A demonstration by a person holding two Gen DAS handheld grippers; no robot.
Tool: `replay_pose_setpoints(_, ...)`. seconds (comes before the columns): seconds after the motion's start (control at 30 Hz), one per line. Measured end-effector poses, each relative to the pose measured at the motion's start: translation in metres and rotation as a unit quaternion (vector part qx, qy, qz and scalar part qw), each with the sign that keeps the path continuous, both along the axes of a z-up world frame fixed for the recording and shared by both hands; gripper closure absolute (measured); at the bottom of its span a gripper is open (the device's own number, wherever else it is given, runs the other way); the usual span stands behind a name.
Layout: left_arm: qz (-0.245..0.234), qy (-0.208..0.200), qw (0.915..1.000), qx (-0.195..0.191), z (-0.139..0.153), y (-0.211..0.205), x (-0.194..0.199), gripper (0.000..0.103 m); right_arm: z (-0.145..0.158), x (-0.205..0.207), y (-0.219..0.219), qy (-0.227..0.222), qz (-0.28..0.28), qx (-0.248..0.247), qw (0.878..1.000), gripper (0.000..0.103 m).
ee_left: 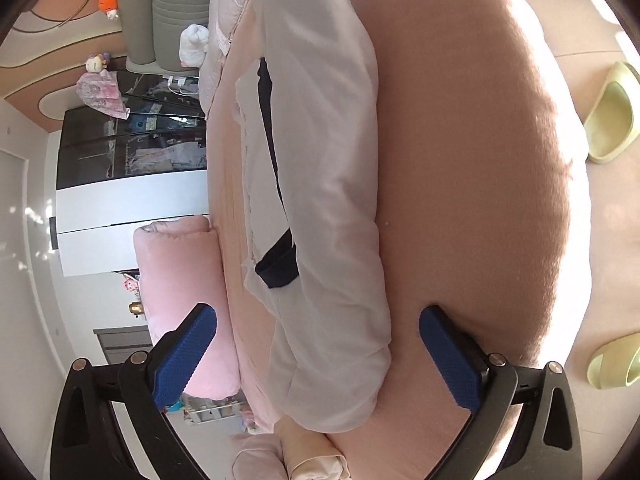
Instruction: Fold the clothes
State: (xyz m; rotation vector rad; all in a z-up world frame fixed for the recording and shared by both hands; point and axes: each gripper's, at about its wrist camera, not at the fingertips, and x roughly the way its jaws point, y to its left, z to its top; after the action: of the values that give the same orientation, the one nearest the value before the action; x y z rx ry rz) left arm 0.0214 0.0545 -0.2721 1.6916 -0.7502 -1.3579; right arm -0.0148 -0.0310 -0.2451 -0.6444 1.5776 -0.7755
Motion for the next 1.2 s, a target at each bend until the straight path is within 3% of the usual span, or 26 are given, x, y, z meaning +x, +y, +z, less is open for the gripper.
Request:
replay_pose_setpoints(0.27,0.008,0.039,0.9992,0.005,0.005,-0.025,-0.013,0.0,0.015,0.001,-0.004,-0.013,-0.003,-0.021,1.0,0.07)
replay_pose_setpoints(0.4,0.009,0.021,0.9994,-0.024,0.001,-0.035,-0.015,0.0,0.03,-0.002,-0.01,-0.027,-0.012,-0.045,0.999,0.07)
replay_pose_setpoints(0.53,0.018,0.024,0.9995,-0.013,-0.001,-0.04,-0.023,0.0,0.045,-0.008,-0.026,-0.058,-0.056,-0.032,0.996,0.072)
replay_pose_setpoints(0.7,-0.003,0.004,1.0,-0.004,-0.003,-0.039,-0.023,0.0,0.036,-0.012,-0.019,-0.042,-0.048,0.0,0.998,0.072)
replay_pose_setpoints(0.87,-0.002,-0.043,0.9991,0.005,-0.011,-0.041,-0.017,0.0,0.026,-0.015,-0.007,-0.032,-0.05,0.023,0.998,0.071)
replay_pose_setpoints(1.0,-0.011,-0.083,0.9965,-0.011,-0.018,-0.039,-0.01,0.0,0.018,-0.016,0.005,-0.003,-0.036,0.003,0.999,0.07)
replay_pose_setpoints(1.03,-0.011,-0.084,0.9962,-0.019,-0.019,-0.038,-0.009,0.0,0.017,-0.015,0.009,-0.002,-0.032,-0.003,0.999,0.062)
replay_pose_setpoints(1.13,-0.02,-0.101,0.9933,-0.052,-0.023,-0.032,-0.008,0.0,0.016,-0.009,0.021,0.002,-0.007,-0.027,1.0,0.026)
replay_pose_setpoints(1.2,-0.024,-0.114,0.9904,-0.074,-0.027,-0.029,-0.008,0.0,0.013,-0.004,0.03,0.014,0.023,-0.051,0.998,0.025)
